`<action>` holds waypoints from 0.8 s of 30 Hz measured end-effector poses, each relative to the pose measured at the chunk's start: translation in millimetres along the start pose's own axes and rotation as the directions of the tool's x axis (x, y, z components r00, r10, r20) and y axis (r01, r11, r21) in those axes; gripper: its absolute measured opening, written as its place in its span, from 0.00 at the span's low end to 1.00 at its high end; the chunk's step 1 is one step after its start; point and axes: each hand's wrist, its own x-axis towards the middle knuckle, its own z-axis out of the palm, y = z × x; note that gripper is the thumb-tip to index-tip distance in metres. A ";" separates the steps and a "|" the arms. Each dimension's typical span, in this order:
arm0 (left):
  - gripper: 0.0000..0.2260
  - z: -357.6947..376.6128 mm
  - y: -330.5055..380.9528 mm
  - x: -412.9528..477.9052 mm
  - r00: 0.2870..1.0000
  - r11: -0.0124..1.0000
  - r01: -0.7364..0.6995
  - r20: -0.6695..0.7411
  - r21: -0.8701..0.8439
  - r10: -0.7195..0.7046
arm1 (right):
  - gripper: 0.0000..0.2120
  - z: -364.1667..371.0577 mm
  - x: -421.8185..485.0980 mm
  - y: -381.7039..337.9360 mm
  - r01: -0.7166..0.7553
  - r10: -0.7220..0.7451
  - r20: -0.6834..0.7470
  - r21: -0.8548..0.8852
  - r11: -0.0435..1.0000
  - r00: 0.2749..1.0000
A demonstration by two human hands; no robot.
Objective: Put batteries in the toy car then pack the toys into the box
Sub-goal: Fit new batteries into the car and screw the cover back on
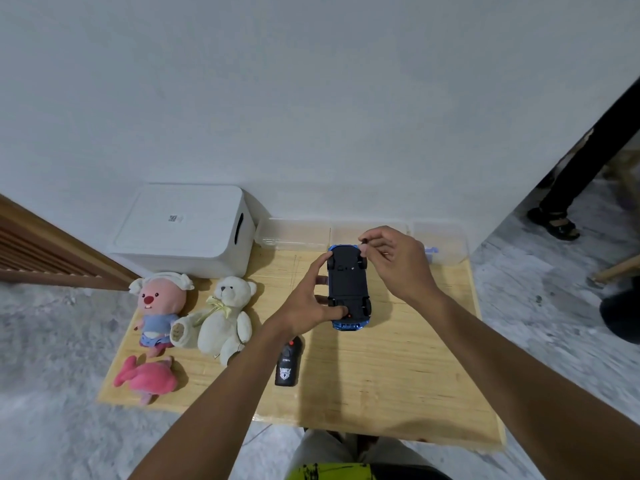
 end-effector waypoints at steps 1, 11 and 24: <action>0.46 -0.2 0.6 -0.1 1.000 1.000 0.000 -0.002 -0.007 0.000 | 0.05 0.1 0.0 -0.5 0.006 -0.006 -0.012 0.001 1.000 1.000; 0.46 0.0 1.4 0.6 1.000 1.000 -0.005 -0.022 -0.013 0.005 | 0.05 -1.2 0.1 3.0 0.003 -0.003 -0.007 -0.016 1.000 1.000; 0.46 -2.1 2.2 2.0 1.000 1.000 0.009 -0.026 -0.021 -0.010 | 0.05 0.9 3.1 -0.2 0.013 -0.012 -0.006 0.006 1.000 1.000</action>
